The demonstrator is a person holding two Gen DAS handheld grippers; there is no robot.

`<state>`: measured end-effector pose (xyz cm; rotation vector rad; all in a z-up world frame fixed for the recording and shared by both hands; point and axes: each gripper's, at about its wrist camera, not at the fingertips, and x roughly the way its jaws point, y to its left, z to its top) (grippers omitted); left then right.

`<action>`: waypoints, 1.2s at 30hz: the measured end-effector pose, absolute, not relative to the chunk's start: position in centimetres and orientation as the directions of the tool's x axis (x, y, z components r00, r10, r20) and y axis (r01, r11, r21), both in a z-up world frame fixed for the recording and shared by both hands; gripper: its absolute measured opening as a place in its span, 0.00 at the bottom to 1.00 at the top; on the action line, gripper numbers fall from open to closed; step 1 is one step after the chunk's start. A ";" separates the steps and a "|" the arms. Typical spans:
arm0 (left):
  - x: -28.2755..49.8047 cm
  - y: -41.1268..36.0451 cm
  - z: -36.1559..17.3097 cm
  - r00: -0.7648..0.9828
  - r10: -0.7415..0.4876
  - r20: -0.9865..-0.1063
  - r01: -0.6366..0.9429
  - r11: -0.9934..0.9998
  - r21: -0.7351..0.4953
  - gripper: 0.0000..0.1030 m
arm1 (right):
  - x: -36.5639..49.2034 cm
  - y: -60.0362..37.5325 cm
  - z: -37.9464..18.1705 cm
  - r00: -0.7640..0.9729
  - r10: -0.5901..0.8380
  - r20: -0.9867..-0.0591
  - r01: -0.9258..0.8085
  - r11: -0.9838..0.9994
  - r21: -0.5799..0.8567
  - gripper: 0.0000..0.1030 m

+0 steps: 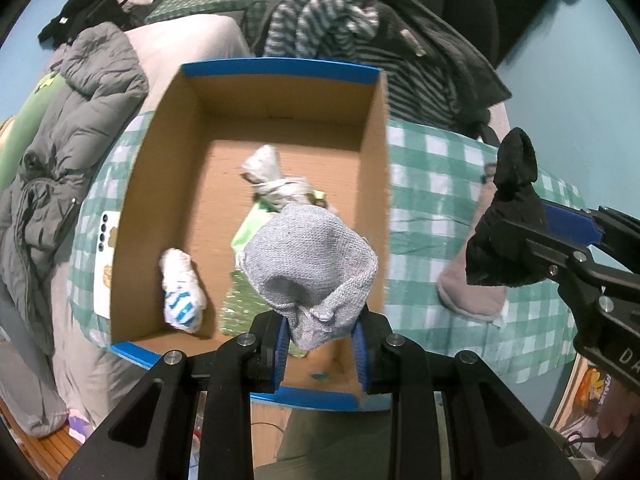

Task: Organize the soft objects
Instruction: 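Carry the grey sock and black sock over the cardboard box, then open both grippers to drop the socks into the box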

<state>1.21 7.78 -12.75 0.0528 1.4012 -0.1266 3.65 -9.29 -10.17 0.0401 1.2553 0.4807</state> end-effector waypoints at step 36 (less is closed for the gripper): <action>5.3 16.8 -15.3 0.162 -0.024 -0.987 0.038 0.999 -0.018 0.52 | 8.1 2.6 -13.5 0.115 0.356 -0.927 -0.407 0.868 0.283 0.43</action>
